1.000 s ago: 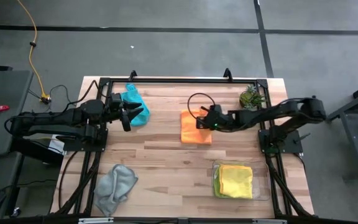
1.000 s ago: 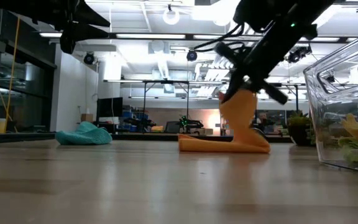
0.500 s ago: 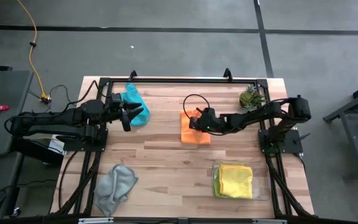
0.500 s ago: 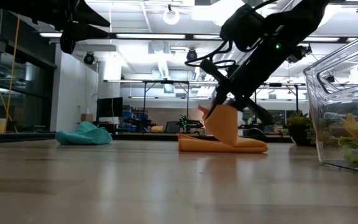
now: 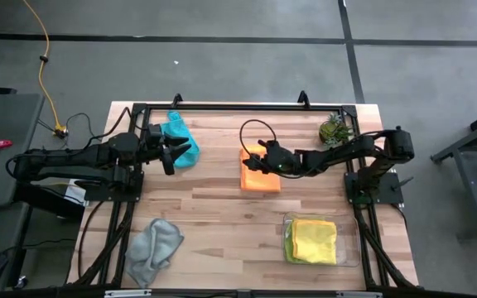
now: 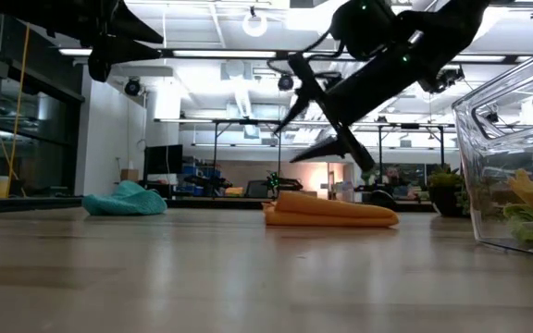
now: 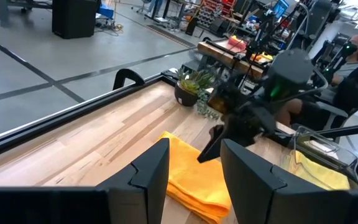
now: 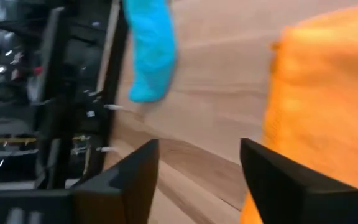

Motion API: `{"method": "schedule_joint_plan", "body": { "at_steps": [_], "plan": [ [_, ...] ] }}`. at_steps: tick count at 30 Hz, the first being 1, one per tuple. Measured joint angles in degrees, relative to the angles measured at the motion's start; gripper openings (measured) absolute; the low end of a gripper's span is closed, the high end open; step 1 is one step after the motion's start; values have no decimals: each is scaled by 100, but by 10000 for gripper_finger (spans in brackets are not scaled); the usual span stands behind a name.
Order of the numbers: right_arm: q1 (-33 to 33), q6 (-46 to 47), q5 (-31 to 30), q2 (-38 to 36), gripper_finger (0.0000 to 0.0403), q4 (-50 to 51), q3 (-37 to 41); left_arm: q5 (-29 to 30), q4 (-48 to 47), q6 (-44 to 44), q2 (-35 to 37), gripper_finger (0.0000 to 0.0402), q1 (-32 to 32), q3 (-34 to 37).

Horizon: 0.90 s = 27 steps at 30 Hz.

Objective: Fold microfiber towels
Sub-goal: Put the orange microfiber cloth into the transparent bin

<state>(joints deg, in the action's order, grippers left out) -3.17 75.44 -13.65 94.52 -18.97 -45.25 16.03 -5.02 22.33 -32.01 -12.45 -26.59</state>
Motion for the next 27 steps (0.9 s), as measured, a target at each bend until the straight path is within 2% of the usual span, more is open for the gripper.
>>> {"method": "schedule_joint_plan", "body": {
  "at_steps": [3,5,8,10,12,14,22,27],
  "plan": [
    [-110,-415,125,-179,240,-47,0,0,0,2,2,133,0,0],
    [-191,-526,168,-437,244,373,-4,0,0,0,0,133,0,0],
    [-285,-653,67,-913,243,1721,-7,3,-1,1,0,133,0,0],
    [-295,-606,-88,-1165,242,2993,-82,12,2,2,2,133,0,0],
    [-296,-494,-140,-1213,241,4076,-200,22,2,2,0,133,0,0],
    [-296,-488,-69,-1164,241,4695,-205,22,2,2,2,133,0,0],
    [-296,-48,251,-343,240,4421,-155,25,-31,2,1,133,0,0],
    [-258,27,545,122,240,3792,-157,24,-35,2,0,133,0,0]
  ]
}}
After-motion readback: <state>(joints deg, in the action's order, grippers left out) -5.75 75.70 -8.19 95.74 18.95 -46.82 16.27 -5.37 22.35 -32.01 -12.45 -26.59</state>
